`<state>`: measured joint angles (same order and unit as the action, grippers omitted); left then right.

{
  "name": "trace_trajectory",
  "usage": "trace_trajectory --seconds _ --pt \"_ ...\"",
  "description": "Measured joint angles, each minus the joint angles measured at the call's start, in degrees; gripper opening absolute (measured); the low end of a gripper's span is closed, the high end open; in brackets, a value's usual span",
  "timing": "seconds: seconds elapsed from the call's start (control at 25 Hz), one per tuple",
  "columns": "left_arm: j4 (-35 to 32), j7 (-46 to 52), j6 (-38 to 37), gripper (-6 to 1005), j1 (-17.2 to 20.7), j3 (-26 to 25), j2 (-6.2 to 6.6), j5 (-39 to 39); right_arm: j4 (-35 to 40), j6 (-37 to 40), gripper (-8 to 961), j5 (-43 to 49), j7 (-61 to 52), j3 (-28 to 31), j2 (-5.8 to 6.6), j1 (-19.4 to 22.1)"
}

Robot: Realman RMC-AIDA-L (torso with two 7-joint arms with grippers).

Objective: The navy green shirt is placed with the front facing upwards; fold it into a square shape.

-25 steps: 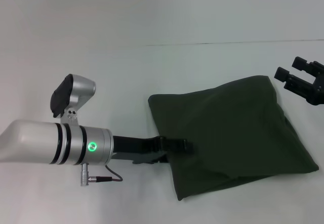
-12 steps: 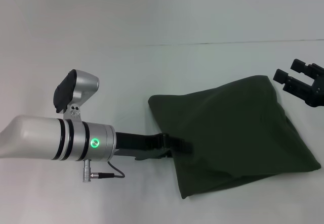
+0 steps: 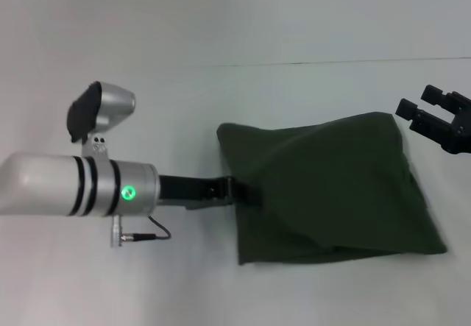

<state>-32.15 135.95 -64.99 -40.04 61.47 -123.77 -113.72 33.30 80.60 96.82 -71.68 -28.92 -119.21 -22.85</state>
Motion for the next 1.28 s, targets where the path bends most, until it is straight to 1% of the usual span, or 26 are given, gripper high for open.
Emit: trace_trajectory --seconds 0.08,0.12,0.32,0.48,0.6,0.8,0.96,1.12,1.28 --pt "-1.09 -0.33 0.13 244 0.39 -0.13 0.17 -0.66 0.0 -0.5 748 -0.02 -0.08 0.0 -0.12 -0.11" --pt "-3.34 -0.86 0.6 232 1.14 -1.0 0.58 -2.38 -0.08 -0.82 748 -0.03 -0.1 0.01 -0.18 -0.2" --pt "-5.66 -1.15 1.77 176 2.28 -3.96 1.46 -5.81 -1.96 -2.81 750 -0.06 -0.05 -0.15 -0.25 -0.9" --pt "-6.84 -1.76 1.62 175 3.56 -7.1 1.88 -7.71 -3.54 -4.25 751 0.12 0.11 -0.48 -0.25 -1.78" --pt "-8.64 -2.09 1.23 174 5.4 -8.37 1.84 -8.06 -4.35 -5.05 751 0.32 0.16 -0.68 -0.25 -2.33" --pt "-10.47 -2.46 -0.51 172 7.91 -8.92 1.44 -8.01 -4.65 -5.77 753 0.46 -0.17 -1.18 -0.32 -3.19" --pt "-10.04 -3.57 -1.39 170 7.99 -10.62 1.26 -7.58 -5.1 -6.26 754 0.58 -0.22 -2.04 -0.32 -3.94" --pt "-9.75 -3.93 -3.36 174 7.7 -11.97 1.22 -6.87 -5.13 -7.12 755 0.66 -0.29 -5.31 -0.33 -4.44" --pt "-9.8 -6.66 -4.91 180 8.4 -13.32 1.23 -3.83 -4.92 -7.11 756 0.66 -0.3 -9.13 -0.12 -4.41"
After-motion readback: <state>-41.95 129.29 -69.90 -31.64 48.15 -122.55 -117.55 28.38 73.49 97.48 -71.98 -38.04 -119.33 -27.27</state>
